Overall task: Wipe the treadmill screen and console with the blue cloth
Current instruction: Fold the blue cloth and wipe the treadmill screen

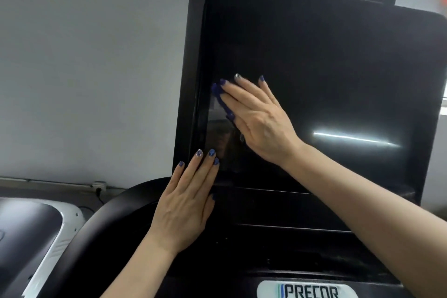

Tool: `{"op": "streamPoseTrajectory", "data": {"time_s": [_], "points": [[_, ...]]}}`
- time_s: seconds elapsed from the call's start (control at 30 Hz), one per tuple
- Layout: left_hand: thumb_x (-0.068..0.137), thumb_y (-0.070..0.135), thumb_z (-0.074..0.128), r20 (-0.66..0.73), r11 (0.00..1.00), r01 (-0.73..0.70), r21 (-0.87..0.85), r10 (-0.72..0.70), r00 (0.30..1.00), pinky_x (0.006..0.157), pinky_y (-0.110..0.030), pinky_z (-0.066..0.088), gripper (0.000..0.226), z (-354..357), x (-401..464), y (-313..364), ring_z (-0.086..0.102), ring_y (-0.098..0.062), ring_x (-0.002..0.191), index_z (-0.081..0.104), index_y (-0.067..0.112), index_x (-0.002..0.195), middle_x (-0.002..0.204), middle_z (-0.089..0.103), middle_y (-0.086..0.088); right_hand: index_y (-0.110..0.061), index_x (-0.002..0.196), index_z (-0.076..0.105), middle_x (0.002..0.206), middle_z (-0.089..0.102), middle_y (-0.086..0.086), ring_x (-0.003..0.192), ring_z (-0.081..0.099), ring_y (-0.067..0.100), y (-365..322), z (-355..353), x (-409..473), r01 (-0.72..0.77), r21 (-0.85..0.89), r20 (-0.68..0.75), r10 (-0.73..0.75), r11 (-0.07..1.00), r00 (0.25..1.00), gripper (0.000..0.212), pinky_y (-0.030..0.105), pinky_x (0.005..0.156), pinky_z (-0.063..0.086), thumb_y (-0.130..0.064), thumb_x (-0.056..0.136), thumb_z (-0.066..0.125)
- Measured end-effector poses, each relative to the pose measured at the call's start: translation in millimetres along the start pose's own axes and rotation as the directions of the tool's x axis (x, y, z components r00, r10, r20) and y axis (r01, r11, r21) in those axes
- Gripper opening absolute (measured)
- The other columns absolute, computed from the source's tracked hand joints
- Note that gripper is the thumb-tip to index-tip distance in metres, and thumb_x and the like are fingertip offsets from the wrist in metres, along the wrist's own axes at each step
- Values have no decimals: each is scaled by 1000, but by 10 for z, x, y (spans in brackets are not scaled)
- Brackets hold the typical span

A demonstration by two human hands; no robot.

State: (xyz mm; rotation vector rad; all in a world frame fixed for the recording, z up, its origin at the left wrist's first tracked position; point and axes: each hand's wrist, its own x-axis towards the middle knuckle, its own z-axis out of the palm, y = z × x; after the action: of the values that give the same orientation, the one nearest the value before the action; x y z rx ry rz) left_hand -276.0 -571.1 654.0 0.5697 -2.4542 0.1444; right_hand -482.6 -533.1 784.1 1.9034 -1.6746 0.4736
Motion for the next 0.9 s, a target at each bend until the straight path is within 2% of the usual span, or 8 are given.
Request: {"op": "streamPoseTrajectory", "data": {"time_s": [0.13, 0.3, 0.37, 0.5, 0.6, 0.7, 0.83, 0.9], "points": [[98, 29, 38, -11, 998, 51, -20, -52, 999, 125, -36, 3, 62, -75, -115, -37, 9, -21, 154, 26, 8, 155, 165, 18, -8, -20, 143, 50, 152, 43, -5, 144, 33, 17, 266, -184, -276, 210, -96, 134, -197, 973, 971, 43, 49, 121, 15, -21, 101, 42], [97, 30, 38, 29, 993, 114, -37, -113, 993, 125, -36, 7, 66, 16, -284, -109, 8, -22, 154, 18, 10, 157, 168, 9, -5, -14, 145, 47, 154, 39, -2, 147, 28, 20, -38, -34, 30, -91, 27, -56, 92, 995, 994, 43, 49, 122, 13, -15, 102, 48], [97, 29, 38, 34, 992, 113, -51, -112, 993, 124, -37, 8, 67, 35, -298, -113, 8, -22, 154, 17, 10, 157, 168, 8, -4, -13, 146, 44, 155, 37, -2, 148, 24, 19, -234, 90, -48, -65, 50, -26, 66, 997, 997, 46, 47, 123, 13, -13, 100, 50], [97, 31, 38, 39, 993, 104, -58, -102, 994, 124, -36, 9, 67, 29, -292, -135, 7, -20, 154, 17, 12, 157, 168, 6, -2, -17, 144, 48, 153, 40, -4, 145, 31, 19, -22, -49, -361, 155, -64, 104, -148, 986, 983, 45, 48, 121, 18, -19, 100, 44], [97, 30, 39, 32, 991, 109, -84, -106, 994, 124, -35, 9, 67, 37, -292, -133, 7, -21, 154, 16, 12, 158, 168, 6, -1, -16, 142, 51, 151, 44, -2, 143, 35, 20, 139, -138, -235, 28, -75, 3, -28, 997, 1000, 44, 53, 118, 20, -18, 99, 43], [97, 28, 39, 18, 988, 110, -107, -109, 994, 124, -35, 9, 66, 60, -315, -120, 7, -22, 154, 18, 11, 157, 168, 5, -1, -13, 145, 45, 154, 39, -1, 146, 28, 22, -201, 21, -69, -102, -7, -49, 101, 995, 994, 48, 52, 121, 16, -13, 98, 49], [97, 30, 39, 21, 991, 96, -89, -94, 995, 124, -35, 9, 66, 60, -312, -145, 7, -22, 154, 17, 12, 157, 168, 4, -1, -18, 146, 45, 155, 36, -4, 147, 25, 19, -200, 58, -384, 146, -46, 144, -138, 988, 980, 46, 47, 122, 14, -22, 101, 41], [97, 30, 38, 20, 992, 92, -88, -91, 996, 124, -36, 11, 66, 64, -313, -145, 6, -21, 154, 17, 11, 157, 168, 3, -1, -21, 145, 47, 155, 38, -6, 146, 29, 16, 12, -60, -490, 171, -101, 152, -154, 980, 976, 46, 47, 122, 15, -23, 100, 41]]}}
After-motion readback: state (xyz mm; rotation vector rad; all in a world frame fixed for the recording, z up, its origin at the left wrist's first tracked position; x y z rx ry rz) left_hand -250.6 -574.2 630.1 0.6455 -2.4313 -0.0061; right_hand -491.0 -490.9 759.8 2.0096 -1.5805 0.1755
